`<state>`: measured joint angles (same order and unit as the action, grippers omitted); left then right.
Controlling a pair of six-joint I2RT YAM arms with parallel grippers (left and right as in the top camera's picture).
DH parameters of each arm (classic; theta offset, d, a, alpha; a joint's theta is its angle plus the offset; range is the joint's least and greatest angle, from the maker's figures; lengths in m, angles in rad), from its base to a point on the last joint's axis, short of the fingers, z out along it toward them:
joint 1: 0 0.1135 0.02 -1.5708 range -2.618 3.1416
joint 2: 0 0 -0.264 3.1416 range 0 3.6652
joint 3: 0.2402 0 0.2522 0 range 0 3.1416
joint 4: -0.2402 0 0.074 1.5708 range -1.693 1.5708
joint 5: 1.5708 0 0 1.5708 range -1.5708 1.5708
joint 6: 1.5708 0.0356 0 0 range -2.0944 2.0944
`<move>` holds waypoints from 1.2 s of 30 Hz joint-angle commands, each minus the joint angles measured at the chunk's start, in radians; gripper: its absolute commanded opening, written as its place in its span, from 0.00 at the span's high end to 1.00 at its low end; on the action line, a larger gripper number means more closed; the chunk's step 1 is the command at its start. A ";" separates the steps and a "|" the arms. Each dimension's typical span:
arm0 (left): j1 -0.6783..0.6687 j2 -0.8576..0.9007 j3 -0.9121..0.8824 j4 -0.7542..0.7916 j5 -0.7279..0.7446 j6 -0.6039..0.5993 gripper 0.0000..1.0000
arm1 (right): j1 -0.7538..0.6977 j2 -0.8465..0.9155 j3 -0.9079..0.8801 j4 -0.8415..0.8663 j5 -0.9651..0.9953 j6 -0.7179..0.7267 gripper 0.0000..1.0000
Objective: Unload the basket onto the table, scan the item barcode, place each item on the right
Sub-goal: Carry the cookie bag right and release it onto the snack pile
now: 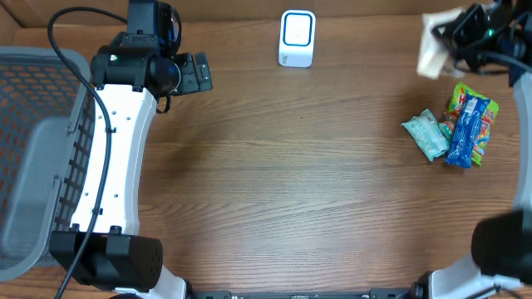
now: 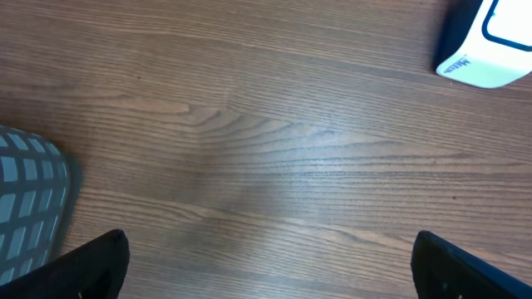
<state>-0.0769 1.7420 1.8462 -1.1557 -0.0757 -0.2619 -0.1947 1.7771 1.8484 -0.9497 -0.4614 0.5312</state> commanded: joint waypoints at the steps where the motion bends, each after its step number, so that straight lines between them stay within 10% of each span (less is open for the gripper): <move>1: -0.002 0.005 0.021 0.002 -0.006 0.004 0.00 | 0.040 -0.061 0.004 -0.164 0.462 -0.159 0.96; 8: -0.002 0.005 0.021 0.002 -0.006 0.004 0.00 | 0.039 -0.048 -0.083 -0.384 0.769 0.022 0.96; 17: -0.002 0.005 0.021 0.001 -0.006 0.004 0.00 | 0.007 -0.047 -0.306 -0.173 0.782 0.034 0.96; 23: -0.002 0.005 0.021 0.002 -0.006 0.004 0.00 | 0.002 -0.047 -0.311 -0.104 0.692 -0.043 0.40; 36: -0.002 0.005 0.021 0.002 -0.006 0.004 0.00 | 0.039 -0.277 -0.043 -0.295 0.257 -0.277 0.37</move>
<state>-0.0769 1.7424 1.8465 -1.1561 -0.0761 -0.2619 -0.1745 1.6444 1.7058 -1.2171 -0.0765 0.3286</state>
